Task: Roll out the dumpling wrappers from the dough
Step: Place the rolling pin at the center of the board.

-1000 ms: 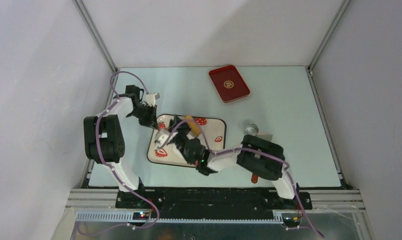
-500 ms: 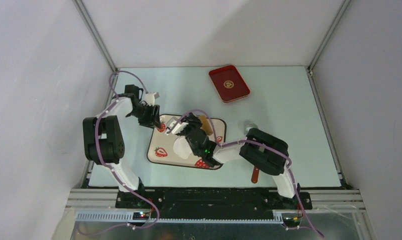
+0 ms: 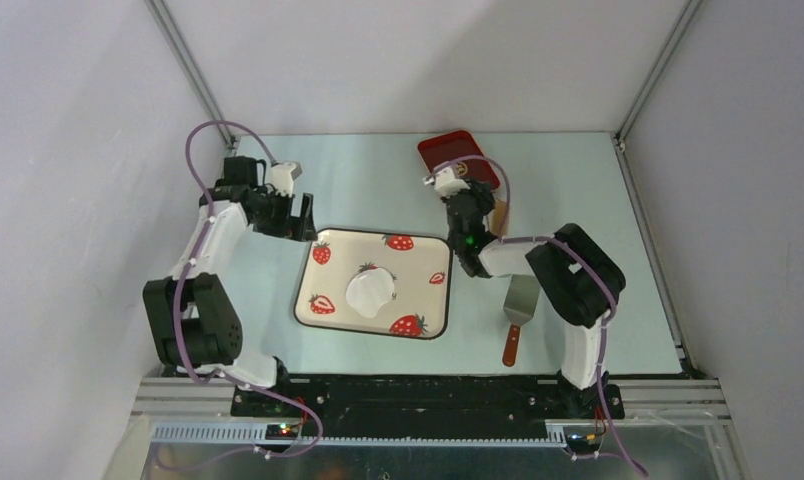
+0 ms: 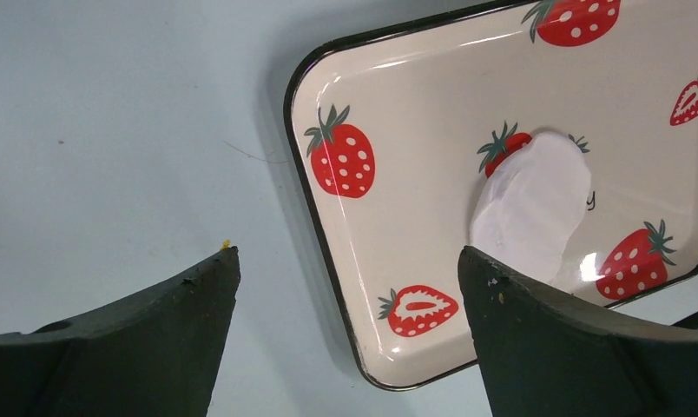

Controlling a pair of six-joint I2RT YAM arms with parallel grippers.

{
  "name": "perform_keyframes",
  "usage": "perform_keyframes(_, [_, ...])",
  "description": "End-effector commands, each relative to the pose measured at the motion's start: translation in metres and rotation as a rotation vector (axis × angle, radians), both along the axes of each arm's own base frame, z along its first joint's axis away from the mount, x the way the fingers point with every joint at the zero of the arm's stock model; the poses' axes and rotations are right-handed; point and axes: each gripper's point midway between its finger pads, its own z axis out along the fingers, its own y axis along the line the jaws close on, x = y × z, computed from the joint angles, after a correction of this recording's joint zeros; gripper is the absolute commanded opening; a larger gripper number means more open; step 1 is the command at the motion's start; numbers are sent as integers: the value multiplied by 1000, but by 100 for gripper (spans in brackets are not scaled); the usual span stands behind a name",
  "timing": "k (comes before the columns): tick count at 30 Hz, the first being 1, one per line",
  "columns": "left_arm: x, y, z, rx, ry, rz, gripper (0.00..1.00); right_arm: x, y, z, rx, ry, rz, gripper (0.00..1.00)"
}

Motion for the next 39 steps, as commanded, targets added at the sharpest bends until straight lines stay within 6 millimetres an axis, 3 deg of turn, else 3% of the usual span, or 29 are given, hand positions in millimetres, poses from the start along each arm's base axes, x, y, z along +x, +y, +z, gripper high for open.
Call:
perform_keyframes(1, [5, 8, 28, 49, -105, -20, 100, 18, -77, 1, -26, -56, -274, 0])
perform_keyframes(6, [-3, 3, 40, 30, -141, -32, 100, 31, -129, -12, -83, -21, -386, 0])
perform_keyframes(10, [-9, -7, 46, -16, -157, -54, 100, 36, -148, -32, -122, 22, -408, 1])
perform_keyframes(17, [-9, -5, 29, -13, -124, -33, 100, 41, -146, -62, -168, 82, -354, 12])
perform_keyframes(24, [14, 21, 6, 86, -71, 93, 100, 41, -125, -77, -128, 155, -256, 30])
perform_keyframes(32, [28, 40, -33, 191, 26, 172, 100, 37, -94, -64, -79, 158, -163, 53])
perform_keyframes(34, [30, 41, -38, 196, 36, 179, 100, 38, -89, -51, -74, 133, -146, 60])
perform_keyframes(36, [32, 41, -41, 199, 46, 181, 100, 37, -84, -33, -76, 107, -130, 73])
perform_keyframes(37, [33, 40, -43, 203, 49, 180, 100, 37, -82, -17, -59, 83, -123, 85])
perform_keyframes(38, [35, 40, -44, 204, 53, 181, 100, 35, -79, -14, -62, 99, -109, 89])
perform_keyframes(39, [35, 39, -45, 209, 55, 180, 100, 33, -78, 5, -23, 73, -103, 94])
